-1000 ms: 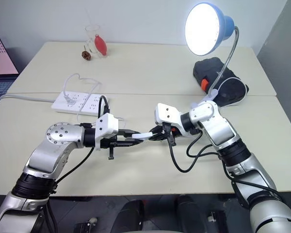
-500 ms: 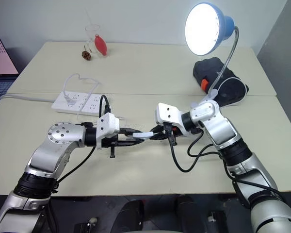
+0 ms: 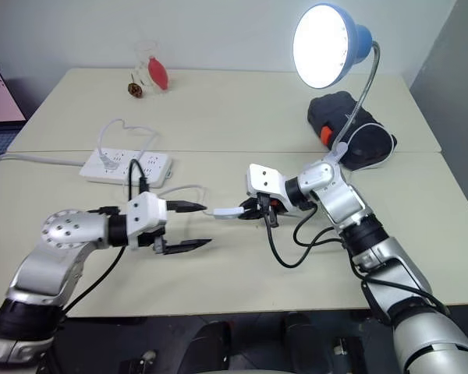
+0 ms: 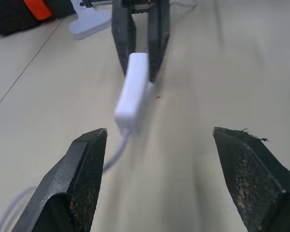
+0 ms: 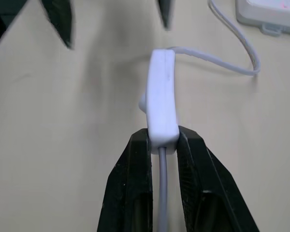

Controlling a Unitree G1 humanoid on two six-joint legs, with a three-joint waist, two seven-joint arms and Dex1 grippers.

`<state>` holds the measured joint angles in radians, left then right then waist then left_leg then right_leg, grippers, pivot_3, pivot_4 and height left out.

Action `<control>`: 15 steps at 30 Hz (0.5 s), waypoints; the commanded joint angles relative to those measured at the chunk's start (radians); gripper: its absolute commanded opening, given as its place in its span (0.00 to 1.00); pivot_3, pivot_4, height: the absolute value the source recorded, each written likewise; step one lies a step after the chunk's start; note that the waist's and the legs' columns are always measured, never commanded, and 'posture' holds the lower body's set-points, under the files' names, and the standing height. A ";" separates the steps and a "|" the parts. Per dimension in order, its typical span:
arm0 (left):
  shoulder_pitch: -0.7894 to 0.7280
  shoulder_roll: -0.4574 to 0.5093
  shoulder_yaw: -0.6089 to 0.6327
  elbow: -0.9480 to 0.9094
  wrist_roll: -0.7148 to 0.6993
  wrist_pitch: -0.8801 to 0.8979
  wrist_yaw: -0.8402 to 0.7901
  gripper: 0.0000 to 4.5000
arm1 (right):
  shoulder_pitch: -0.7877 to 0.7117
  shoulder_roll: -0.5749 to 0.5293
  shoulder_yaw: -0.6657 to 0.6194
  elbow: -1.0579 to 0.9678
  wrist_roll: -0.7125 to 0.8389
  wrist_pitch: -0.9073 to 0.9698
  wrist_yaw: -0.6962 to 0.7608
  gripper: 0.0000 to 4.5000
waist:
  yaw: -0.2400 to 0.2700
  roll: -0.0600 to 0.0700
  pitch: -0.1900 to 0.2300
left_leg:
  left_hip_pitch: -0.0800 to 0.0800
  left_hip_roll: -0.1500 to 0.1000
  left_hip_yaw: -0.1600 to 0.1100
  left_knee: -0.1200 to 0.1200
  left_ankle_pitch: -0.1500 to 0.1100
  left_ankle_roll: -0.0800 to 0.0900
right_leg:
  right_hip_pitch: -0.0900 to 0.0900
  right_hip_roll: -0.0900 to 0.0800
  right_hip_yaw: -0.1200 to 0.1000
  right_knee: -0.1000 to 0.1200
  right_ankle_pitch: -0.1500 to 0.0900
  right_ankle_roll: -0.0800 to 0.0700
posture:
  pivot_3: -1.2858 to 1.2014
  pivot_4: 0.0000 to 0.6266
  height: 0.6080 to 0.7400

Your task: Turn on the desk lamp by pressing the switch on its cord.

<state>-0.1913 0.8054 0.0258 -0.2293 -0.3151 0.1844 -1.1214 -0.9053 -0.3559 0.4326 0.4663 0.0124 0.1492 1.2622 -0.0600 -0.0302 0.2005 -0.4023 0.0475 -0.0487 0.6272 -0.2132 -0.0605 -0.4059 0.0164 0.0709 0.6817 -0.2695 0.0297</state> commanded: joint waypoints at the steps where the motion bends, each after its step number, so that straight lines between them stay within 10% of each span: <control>1: 0.065 0.019 0.086 -0.093 -0.040 0.038 0.044 0.80 | -0.071 0.047 -0.002 0.167 -0.057 -0.132 -0.063 0.08 | 0.000 0.000 0.000 | 0.000 0.000 0.000 0.000 0.000 0.000 | 0.000 0.000 0.000 0.000 0.000 0.000 | 0.52 0.24 1.00; 6: 0.099 0.015 0.111 -0.128 -0.053 0.064 0.077 0.80 | -0.100 0.080 0.002 0.325 -0.113 -0.239 -0.100 0.08 | 0.005 0.000 0.000 | 0.000 0.000 0.000 0.000 0.000 0.000 | 0.000 0.000 0.000 0.000 0.000 0.000 | 0.52 0.24 1.00; 15: 0.069 0.024 0.134 -0.130 -0.102 0.159 0.117 0.80 | -0.053 0.003 -0.078 0.198 -0.052 -0.202 -0.023 0.60 | 0.004 0.000 0.000 | 0.000 0.000 0.000 0.000 0.000 0.000 | 0.000 0.000 0.000 0.000 0.000 0.000 | 0.52 0.24 1.00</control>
<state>-0.1036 0.8143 0.1242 -0.3251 -0.3941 0.3070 -1.0268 -0.9663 -0.3164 0.4076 0.7640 -0.0848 -0.0765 1.2064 -0.0560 -0.0298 0.2007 -0.4026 0.0473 -0.0490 0.6272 -0.2132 -0.0606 -0.4058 0.0163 0.0709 0.6818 -0.2694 0.0296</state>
